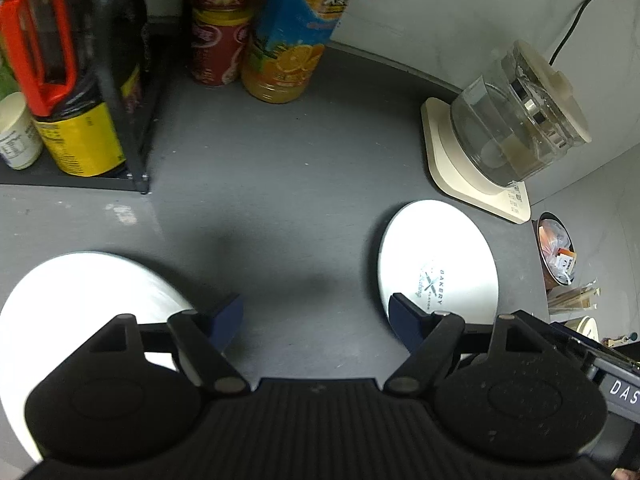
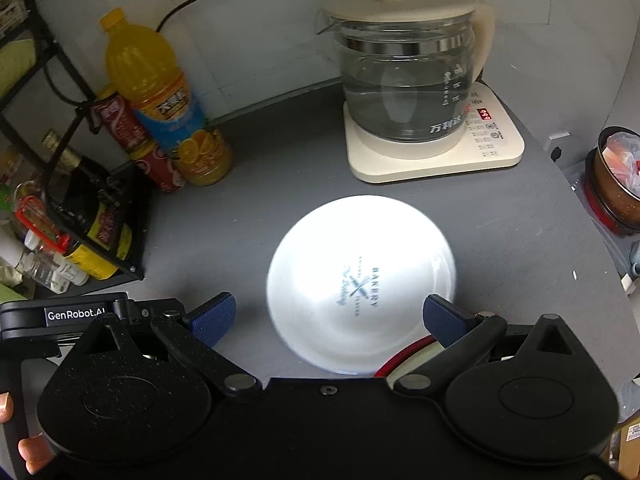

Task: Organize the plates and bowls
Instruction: 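Move the right tool to the white 'Bakery' X-logo plate rim, then close the right tool on the 'Bakery' plate rim, then carry the 'Bakery' plate and lower it onto the plate stack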

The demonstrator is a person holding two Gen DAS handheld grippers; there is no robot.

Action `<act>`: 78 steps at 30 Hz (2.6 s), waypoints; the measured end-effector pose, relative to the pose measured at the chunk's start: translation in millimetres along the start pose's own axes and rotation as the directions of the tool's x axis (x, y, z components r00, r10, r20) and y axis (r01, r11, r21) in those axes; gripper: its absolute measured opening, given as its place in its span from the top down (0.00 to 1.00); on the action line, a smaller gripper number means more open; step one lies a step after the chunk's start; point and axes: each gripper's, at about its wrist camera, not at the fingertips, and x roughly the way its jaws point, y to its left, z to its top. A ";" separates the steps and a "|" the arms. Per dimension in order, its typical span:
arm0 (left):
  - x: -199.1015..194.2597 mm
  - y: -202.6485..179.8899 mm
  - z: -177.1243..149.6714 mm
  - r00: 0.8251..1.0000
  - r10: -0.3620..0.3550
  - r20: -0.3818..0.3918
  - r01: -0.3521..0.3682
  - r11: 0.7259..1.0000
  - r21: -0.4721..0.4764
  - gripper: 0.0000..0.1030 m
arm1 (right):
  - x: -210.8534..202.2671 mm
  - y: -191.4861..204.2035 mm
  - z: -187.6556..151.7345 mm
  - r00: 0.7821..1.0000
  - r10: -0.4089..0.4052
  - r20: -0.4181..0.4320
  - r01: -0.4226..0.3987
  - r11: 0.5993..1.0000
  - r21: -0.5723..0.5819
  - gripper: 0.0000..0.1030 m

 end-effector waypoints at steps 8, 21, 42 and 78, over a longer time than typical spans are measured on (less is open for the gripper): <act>25.8 -20.1 -0.2 1.000 0.006 -0.021 -0.006 1.000 -0.020 0.24 | 17.2 -25.6 14.9 0.999 0.005 -0.035 -0.005 1.000 -0.011 0.02; 71.9 -38.5 -5.5 0.998 -0.024 -0.060 0.017 0.992 -0.125 0.28 | 58.5 -76.0 41.1 0.991 -0.008 -0.134 0.008 1.000 0.003 0.28; 109.2 -38.3 -7.8 0.998 -0.004 -0.059 -0.013 0.960 -0.280 0.81 | 123.3 -105.4 57.5 0.943 0.081 -0.322 -0.078 0.997 0.022 0.70; 50.1 1.7 -2.7 0.999 -0.041 0.014 0.043 0.957 -0.288 0.88 | 84.4 -42.2 58.7 0.967 0.174 -0.188 -0.183 0.983 -0.030 0.91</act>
